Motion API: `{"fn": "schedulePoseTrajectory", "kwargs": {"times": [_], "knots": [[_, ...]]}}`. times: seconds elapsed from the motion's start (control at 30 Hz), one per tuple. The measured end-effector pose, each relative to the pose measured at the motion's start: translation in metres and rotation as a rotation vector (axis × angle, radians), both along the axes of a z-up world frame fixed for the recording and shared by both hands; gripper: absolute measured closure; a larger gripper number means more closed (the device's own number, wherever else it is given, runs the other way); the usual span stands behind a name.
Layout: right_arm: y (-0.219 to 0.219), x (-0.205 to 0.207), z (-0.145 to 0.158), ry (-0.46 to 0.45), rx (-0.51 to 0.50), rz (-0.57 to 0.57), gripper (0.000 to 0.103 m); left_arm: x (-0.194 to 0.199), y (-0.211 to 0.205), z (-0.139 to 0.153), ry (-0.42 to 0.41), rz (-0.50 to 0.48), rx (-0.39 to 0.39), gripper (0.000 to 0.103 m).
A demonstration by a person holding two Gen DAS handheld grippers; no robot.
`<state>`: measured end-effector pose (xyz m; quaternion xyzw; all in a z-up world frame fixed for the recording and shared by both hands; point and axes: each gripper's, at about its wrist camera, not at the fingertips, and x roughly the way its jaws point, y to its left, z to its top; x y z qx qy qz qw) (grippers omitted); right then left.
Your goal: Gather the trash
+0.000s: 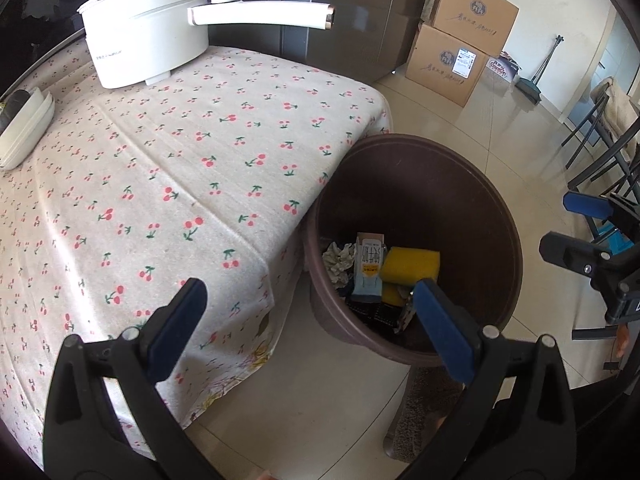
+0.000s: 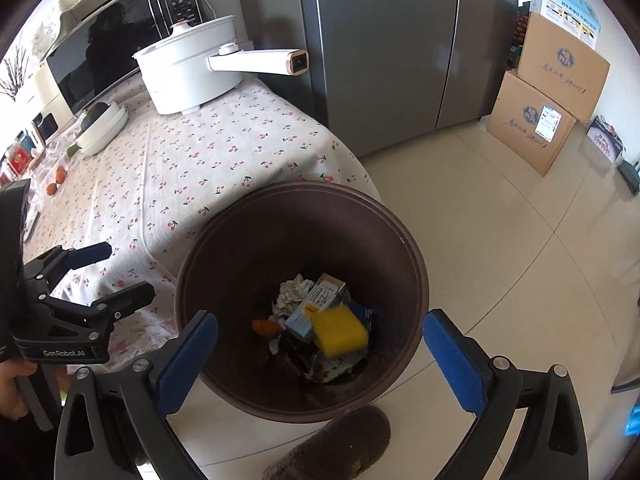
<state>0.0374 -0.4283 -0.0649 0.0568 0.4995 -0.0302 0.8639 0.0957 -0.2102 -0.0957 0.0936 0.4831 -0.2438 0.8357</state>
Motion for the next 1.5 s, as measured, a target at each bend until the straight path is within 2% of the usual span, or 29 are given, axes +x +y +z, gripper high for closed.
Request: {"fn": "schedulePoseTrajectory", "kwargs": {"times": [0.17,0.3,0.37,0.5,0.67,0.83,1.1,1.3,1.5], "knots": [[0.014,0.002,0.002,0.008,-0.027,0.013,0.0,-0.005,0.02,0.006,-0.01,0.063,0.039,0.001],[0.033,-0.004,0.012,-0.029,-0.081,0.027,0.0,-0.019,0.04,0.014,-0.049,0.132,0.082,0.001],[0.043,-0.01,0.017,-0.052,-0.097,0.019,0.0,-0.03,0.055,0.02,-0.073,0.196,0.098,0.001],[0.065,-0.032,0.032,-0.11,-0.066,0.02,0.0,-0.055,0.086,0.035,-0.101,0.287,0.073,0.001],[0.105,-0.066,0.053,-0.231,-0.132,0.065,0.0,-0.09,0.122,0.055,-0.176,0.345,0.025,0.001],[0.134,-0.087,0.055,-0.289,-0.175,0.106,0.0,-0.112,0.151,0.07,-0.246,0.391,0.001,0.001],[0.165,-0.089,0.065,-0.328,-0.182,0.132,0.0,-0.124,0.172,0.092,-0.346,0.421,0.016,0.001],[0.183,-0.085,0.085,-0.411,-0.196,0.132,0.0,-0.123,0.181,0.099,-0.356,0.441,-0.007,0.001],[0.192,-0.078,0.084,-0.406,-0.196,0.138,0.0,-0.122,0.192,0.1,-0.351,0.484,-0.018,0.001]]}}
